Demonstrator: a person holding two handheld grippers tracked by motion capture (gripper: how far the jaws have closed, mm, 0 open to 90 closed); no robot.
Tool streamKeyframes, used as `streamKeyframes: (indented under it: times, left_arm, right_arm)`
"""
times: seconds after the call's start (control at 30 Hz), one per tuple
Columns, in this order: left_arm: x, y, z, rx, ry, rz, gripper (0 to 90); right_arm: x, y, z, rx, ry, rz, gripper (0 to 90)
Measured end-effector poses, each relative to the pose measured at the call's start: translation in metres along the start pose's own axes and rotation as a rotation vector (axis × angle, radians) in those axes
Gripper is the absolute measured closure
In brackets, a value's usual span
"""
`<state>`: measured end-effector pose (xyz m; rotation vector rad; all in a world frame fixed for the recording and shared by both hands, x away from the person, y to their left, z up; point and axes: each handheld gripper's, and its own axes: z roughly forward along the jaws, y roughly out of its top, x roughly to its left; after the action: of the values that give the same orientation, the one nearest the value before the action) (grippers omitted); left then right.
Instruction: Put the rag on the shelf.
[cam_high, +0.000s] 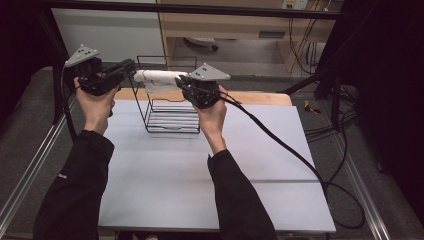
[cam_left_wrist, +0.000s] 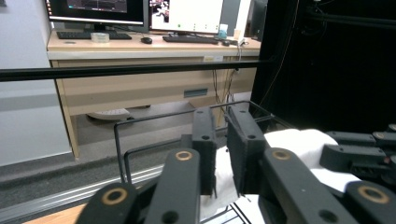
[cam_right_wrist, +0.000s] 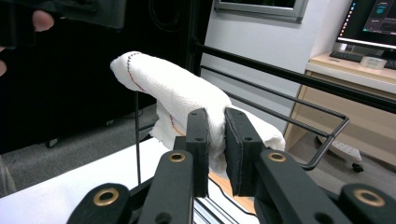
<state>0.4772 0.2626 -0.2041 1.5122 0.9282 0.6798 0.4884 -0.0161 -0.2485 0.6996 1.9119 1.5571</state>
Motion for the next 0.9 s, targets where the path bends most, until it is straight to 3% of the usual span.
streamKeyframes:
  times: [0.33,0.63,0.9]
  left_arm:
    - [-0.011,-0.003,0.023,0.066,-0.027,0.007,84.7]
    - [-0.011,-0.024,0.024,0.133,-0.063,0.0,86.6]
    - [-0.01,-0.037,0.028,0.162,-0.051,0.006,87.7]
  right_arm:
    - [-0.001,-0.005,-0.005,-0.004,0.013,0.016,80.7]
    - [-0.001,-0.009,-0.006,0.016,0.015,0.004,79.8]
    - [0.0,-0.008,-0.006,0.016,0.04,0.019,72.2]
